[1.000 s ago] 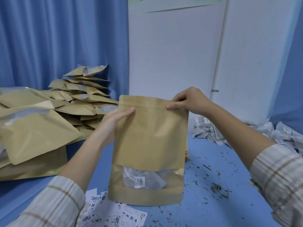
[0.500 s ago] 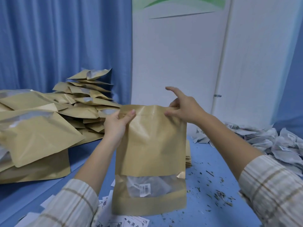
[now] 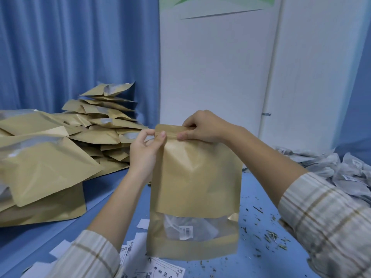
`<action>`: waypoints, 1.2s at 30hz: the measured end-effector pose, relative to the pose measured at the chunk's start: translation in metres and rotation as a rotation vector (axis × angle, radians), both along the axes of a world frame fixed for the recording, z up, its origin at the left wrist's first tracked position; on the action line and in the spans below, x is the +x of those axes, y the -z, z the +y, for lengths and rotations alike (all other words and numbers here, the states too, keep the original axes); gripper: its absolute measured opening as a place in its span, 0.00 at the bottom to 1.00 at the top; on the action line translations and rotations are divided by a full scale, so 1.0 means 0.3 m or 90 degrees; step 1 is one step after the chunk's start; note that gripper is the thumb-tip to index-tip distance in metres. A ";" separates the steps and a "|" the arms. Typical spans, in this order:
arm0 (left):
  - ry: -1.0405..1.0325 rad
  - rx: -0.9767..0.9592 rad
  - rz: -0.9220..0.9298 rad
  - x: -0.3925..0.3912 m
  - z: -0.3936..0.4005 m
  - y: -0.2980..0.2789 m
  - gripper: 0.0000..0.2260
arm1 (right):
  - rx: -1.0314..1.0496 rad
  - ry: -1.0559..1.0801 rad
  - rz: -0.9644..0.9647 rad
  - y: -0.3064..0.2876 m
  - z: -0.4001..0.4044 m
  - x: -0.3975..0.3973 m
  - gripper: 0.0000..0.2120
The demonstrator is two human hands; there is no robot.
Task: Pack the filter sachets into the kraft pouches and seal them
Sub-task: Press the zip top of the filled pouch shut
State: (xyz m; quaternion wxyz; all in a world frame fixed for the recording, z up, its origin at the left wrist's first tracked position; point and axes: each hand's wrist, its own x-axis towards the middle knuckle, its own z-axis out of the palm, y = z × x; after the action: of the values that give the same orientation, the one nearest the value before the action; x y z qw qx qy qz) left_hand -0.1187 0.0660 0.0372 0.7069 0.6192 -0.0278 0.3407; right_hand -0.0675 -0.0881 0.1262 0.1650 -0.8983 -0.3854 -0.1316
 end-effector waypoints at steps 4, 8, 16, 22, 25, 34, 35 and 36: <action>-0.012 -0.051 0.013 -0.003 -0.023 -0.008 0.06 | -0.010 0.005 0.024 -0.032 0.019 -0.023 0.11; -0.044 -0.051 -0.007 0.011 -0.038 -0.010 0.06 | -0.063 0.026 -0.028 -0.030 0.041 -0.034 0.12; -0.108 -0.012 -0.024 0.029 -0.085 -0.014 0.07 | 0.001 0.017 -0.047 -0.046 0.050 -0.049 0.10; -0.206 0.029 0.018 0.037 -0.100 -0.009 0.11 | -0.009 0.004 -0.012 -0.039 0.043 -0.052 0.16; -0.159 0.028 0.043 0.040 -0.125 -0.007 0.14 | -0.048 0.014 -0.053 -0.025 0.063 -0.060 0.22; -0.172 0.104 -0.015 0.033 -0.111 0.021 0.09 | -0.063 0.051 0.019 -0.036 -0.030 -0.039 0.14; -0.199 0.112 -0.020 0.033 -0.119 0.026 0.09 | -0.054 0.049 0.026 -0.040 -0.041 -0.041 0.12; -0.224 0.117 -0.023 0.032 -0.128 0.029 0.09 | -0.046 0.044 0.029 -0.042 -0.047 -0.044 0.10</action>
State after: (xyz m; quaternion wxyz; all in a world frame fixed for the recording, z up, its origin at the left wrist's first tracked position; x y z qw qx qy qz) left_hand -0.1090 0.0275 0.0285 0.5766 0.6703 0.0373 0.4657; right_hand -0.0807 -0.1022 0.1388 0.1364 -0.9192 -0.3550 -0.1023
